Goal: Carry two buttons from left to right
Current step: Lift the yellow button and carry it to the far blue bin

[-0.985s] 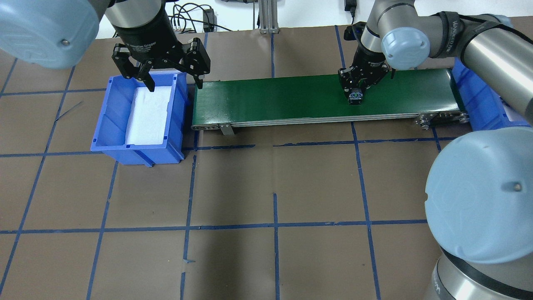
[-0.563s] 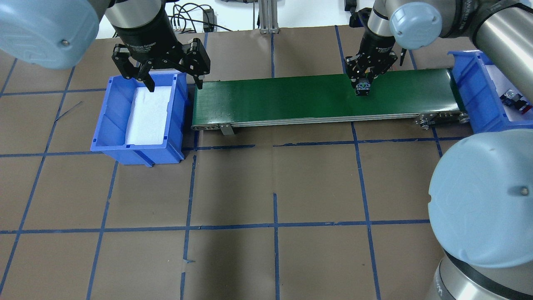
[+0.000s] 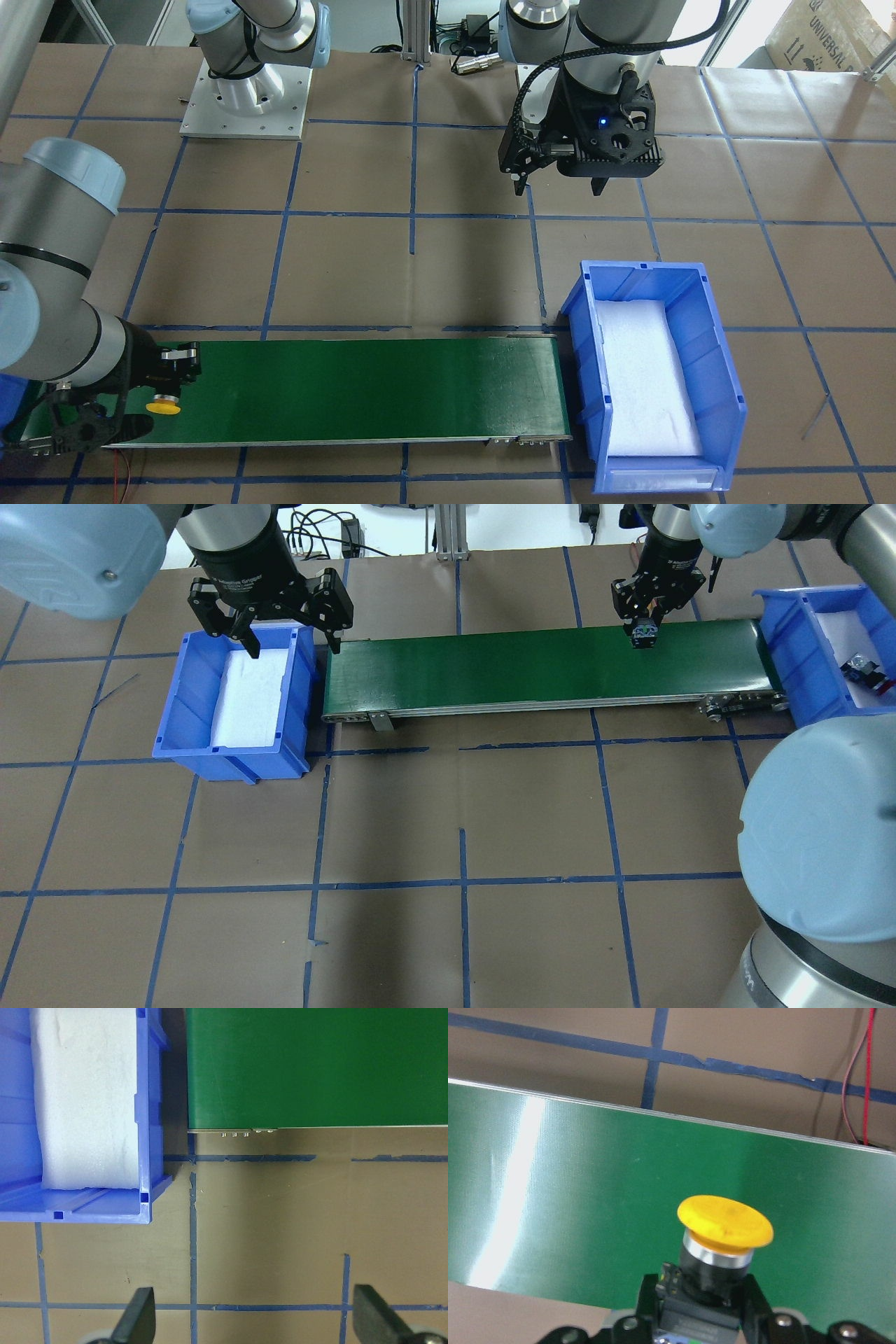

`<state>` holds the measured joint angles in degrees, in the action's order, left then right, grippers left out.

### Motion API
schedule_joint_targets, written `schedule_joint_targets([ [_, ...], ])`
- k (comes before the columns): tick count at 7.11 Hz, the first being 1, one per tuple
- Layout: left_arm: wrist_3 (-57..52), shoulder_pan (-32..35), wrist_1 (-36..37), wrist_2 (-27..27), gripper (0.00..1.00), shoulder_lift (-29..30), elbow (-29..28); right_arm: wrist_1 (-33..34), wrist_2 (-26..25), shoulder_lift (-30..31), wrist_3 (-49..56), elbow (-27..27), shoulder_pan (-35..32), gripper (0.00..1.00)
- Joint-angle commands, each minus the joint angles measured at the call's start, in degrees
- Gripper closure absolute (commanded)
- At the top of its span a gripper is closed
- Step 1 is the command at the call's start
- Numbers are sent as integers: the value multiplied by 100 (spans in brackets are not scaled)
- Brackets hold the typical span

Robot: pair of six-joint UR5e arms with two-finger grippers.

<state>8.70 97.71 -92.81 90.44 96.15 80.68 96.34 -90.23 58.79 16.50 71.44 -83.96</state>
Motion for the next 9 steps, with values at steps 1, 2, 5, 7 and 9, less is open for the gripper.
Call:
schedule_joint_targets([
  [1, 0, -6, 0, 0, 0, 0, 0, -193, -285, 176, 421, -7, 413, 91],
  [2, 0, 3, 0, 0, 0, 0, 0, -238, -285, 281, 581, -7, 694, 91],
  [5, 0, -6, 0, 0, 0, 0, 0, -484, -381, 738, 1142, 2, 1354, 91],
  [7, 0, 3, 0, 0, 0, 0, 0, -467, -547, 748, 1355, -7, 1479, 91],
  [9, 0, 3, 0, 0, 0, 0, 0, -449, -584, 713, 1460, -7, 1479, 91],
])
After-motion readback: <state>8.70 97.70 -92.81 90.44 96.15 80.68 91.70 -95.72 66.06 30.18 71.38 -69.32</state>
